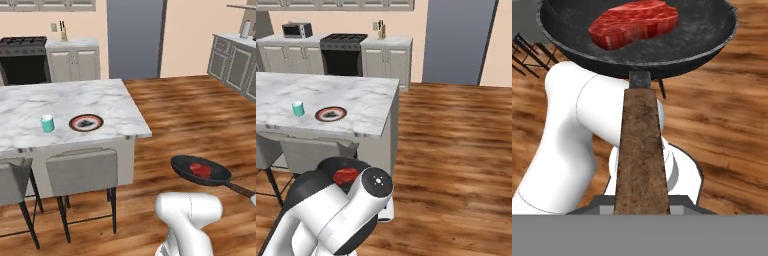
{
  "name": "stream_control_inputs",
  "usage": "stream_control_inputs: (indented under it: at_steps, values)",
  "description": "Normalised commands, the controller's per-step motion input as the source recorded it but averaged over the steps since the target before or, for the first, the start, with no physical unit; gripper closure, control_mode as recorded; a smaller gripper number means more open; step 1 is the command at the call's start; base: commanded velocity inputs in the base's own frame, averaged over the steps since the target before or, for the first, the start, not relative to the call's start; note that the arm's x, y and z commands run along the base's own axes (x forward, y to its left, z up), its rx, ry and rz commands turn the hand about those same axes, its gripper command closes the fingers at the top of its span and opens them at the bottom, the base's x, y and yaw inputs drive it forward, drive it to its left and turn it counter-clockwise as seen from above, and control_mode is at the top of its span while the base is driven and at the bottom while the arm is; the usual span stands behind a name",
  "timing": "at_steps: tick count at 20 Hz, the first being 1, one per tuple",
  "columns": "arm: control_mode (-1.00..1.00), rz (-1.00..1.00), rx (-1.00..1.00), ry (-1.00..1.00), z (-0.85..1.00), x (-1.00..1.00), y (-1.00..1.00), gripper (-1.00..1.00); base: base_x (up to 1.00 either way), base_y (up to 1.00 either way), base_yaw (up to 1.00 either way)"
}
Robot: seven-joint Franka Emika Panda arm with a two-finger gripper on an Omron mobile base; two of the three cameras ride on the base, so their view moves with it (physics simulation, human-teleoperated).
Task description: Pick up the pan with the steak in it and place it on the dining table. Then place the steak on the plate.
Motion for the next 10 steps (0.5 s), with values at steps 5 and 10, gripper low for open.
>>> stream_control_inputs:
  at_steps: [5,10]
  values:
    - [1.0,0.0,0.0,0.0,0.0,0.0,0.0,1.0,-0.1,0.13,-0.35]
    - [1.0,0.0,0.0,0.0,0.0,0.0,0.0,1.0,0.0,0.14,0.0]
